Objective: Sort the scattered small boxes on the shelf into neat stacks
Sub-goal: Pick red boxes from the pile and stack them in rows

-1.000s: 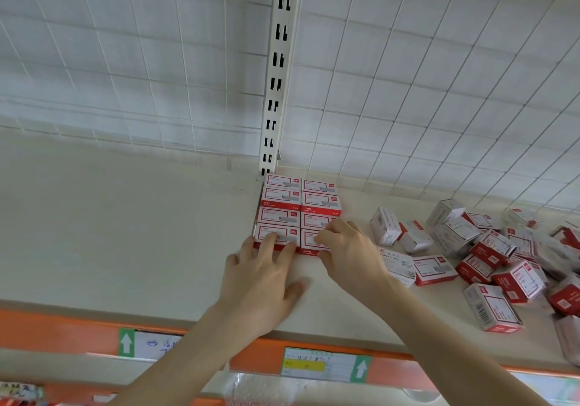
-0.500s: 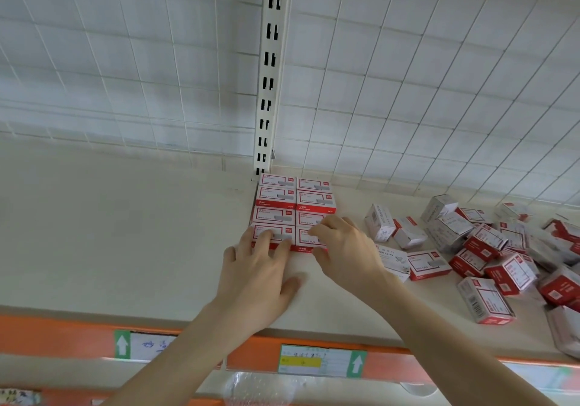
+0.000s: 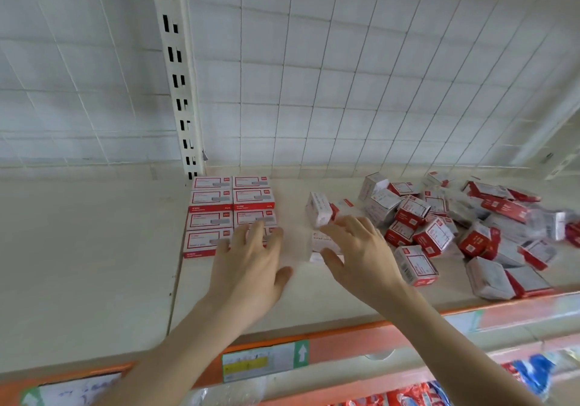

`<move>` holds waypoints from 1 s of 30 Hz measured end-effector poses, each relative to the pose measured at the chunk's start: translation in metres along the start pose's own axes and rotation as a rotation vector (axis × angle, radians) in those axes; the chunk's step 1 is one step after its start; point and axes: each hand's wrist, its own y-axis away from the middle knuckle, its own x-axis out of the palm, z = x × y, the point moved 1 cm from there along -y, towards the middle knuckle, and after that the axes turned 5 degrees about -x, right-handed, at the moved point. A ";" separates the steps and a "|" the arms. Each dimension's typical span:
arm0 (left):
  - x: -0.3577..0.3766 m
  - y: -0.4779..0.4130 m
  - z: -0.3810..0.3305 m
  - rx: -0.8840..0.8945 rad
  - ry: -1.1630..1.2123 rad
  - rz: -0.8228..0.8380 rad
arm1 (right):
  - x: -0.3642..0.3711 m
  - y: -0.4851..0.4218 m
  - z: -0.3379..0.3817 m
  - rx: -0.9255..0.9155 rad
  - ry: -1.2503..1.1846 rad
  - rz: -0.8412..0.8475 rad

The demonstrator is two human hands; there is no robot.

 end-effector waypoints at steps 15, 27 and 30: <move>0.007 -0.041 -0.146 0.131 -0.012 -0.117 | -0.054 0.072 -0.114 -0.054 -0.089 -0.079; 0.012 -0.046 -0.243 0.139 -0.020 -0.152 | -0.085 0.108 -0.195 -0.111 -0.212 -0.173; 0.018 -0.050 -0.258 0.125 -0.032 -0.147 | -0.091 0.112 -0.215 -0.066 -0.209 -0.170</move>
